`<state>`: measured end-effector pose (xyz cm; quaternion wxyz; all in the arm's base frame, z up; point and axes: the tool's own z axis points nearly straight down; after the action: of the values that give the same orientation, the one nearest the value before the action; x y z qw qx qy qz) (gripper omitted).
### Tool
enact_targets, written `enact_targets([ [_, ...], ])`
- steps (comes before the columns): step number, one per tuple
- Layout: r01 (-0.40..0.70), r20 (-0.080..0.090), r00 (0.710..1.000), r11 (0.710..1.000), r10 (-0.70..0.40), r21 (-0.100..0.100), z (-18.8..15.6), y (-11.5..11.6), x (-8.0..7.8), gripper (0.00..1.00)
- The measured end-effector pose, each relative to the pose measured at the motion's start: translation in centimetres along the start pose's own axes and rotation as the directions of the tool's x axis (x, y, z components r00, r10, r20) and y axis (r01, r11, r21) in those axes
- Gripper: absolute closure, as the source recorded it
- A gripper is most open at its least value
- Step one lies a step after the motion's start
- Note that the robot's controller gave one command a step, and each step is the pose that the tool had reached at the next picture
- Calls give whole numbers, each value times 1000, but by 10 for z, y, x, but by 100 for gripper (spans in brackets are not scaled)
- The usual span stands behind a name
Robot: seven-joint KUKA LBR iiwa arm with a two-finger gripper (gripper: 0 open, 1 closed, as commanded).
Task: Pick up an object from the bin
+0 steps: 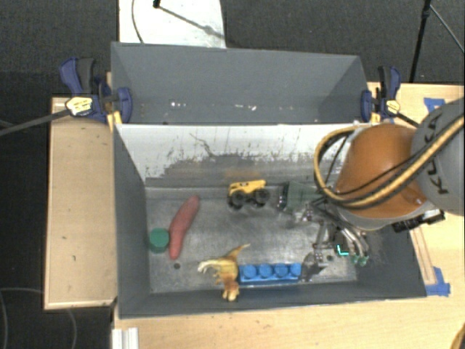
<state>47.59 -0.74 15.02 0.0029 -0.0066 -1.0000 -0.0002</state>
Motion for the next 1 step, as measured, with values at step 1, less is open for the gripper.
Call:
enact_targets([
  [1, 0, 8, 1000, 1000, 0, 0, -3, 0, -2, 0],
])
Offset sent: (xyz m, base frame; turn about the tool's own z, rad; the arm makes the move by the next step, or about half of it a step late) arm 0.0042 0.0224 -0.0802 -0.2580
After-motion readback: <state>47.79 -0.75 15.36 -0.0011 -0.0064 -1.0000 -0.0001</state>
